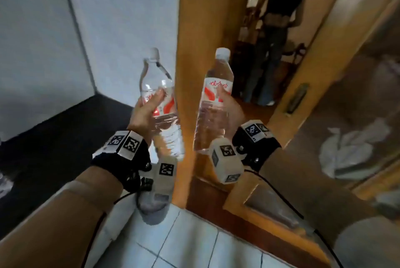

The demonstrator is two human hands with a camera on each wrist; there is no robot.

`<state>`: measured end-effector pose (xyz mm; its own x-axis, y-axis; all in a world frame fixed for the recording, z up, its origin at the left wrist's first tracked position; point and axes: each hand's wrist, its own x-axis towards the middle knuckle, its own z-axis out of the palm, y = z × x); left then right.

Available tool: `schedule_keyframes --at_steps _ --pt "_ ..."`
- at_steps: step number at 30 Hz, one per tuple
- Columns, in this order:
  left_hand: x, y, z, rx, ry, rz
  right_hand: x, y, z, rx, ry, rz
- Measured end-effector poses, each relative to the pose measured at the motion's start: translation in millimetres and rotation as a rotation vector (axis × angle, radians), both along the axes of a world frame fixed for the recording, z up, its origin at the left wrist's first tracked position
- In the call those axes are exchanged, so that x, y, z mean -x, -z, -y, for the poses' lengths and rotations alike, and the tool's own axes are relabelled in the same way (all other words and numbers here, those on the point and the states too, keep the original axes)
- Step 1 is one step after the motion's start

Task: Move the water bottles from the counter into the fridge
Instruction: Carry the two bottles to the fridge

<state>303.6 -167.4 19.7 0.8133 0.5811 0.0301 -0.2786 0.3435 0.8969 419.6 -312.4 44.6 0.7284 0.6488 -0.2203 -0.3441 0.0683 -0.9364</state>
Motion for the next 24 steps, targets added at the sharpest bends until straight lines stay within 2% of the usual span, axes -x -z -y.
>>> schedule_keyframes --at_steps 4,8,12,15,20,24 --pt "-74.4 -20.0 114.2 -0.067 0.251 -0.050 -37.6 -7.3 149.3 -0.096 0.222 0.018" --pt "-131.0 -36.9 256.7 -0.070 0.426 -0.029 -48.6 -12.5 297.8 -0.116 0.442 0.142" --pt "-162.7 -39.8 414.4 -0.034 0.735 -0.093 -50.6 -9.8 449.4 -0.084 0.564 0.197" --pt "-170.4 -41.0 531.4 -0.036 0.953 -0.086 -43.8 -9.9 559.4 0.025 0.770 0.234" --pt "-192.9 -41.4 676.4 -0.062 1.126 -0.141 -33.0 -11.8 705.2 0.072 1.002 0.326" --pt "-230.7 -43.0 762.0 -0.115 1.174 -0.092 -43.6 -10.6 790.2 0.093 1.143 0.286"
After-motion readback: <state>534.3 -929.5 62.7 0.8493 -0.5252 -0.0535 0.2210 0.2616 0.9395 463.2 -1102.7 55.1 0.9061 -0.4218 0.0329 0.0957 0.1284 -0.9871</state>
